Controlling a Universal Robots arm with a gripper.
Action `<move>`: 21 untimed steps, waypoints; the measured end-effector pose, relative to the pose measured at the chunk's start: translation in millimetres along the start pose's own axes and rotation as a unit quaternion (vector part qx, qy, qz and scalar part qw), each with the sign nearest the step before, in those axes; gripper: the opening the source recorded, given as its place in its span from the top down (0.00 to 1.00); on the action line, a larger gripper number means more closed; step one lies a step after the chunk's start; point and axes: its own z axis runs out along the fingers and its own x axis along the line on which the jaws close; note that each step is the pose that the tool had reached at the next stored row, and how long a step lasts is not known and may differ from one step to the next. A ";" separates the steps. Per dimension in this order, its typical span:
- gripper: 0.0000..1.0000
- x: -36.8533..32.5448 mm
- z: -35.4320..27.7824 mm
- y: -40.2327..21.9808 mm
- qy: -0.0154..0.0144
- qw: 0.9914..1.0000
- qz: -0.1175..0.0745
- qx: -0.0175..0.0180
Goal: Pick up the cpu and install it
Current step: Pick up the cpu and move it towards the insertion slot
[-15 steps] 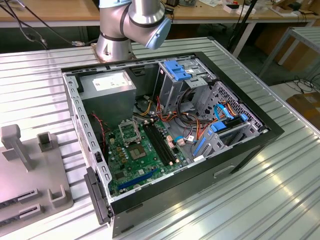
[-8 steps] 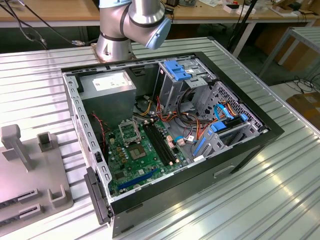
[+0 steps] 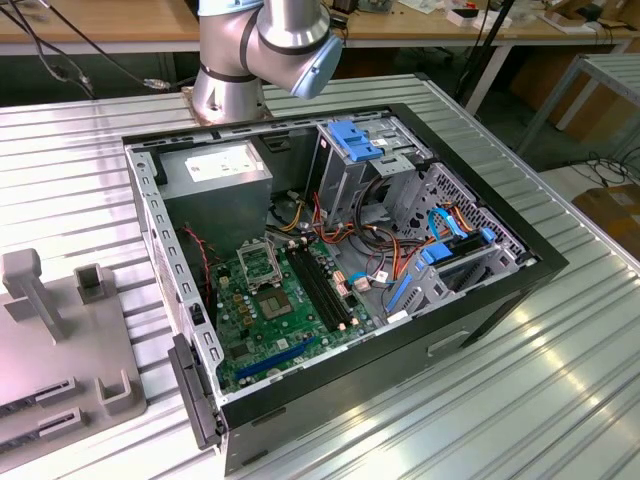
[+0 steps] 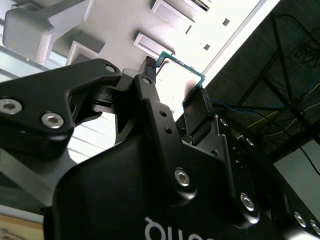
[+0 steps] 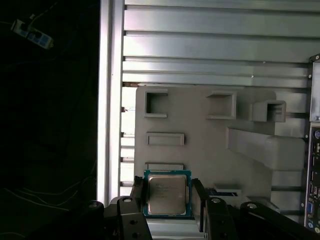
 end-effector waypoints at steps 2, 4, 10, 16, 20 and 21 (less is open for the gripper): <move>0.53 -0.1 -0.6 0.0 0.000 1.000 0.000 0.000; 0.53 -0.1 -1.0 0.0 0.000 1.000 0.000 0.000; 0.53 -0.2 -2.7 0.0 0.001 1.000 0.000 0.000; 0.53 -0.3 -4.2 0.0 0.001 1.000 0.000 0.000; 0.53 -0.4 -5.2 0.0 0.002 1.000 0.000 0.000; 0.53 -0.4 -5.3 0.0 0.002 1.000 0.000 0.000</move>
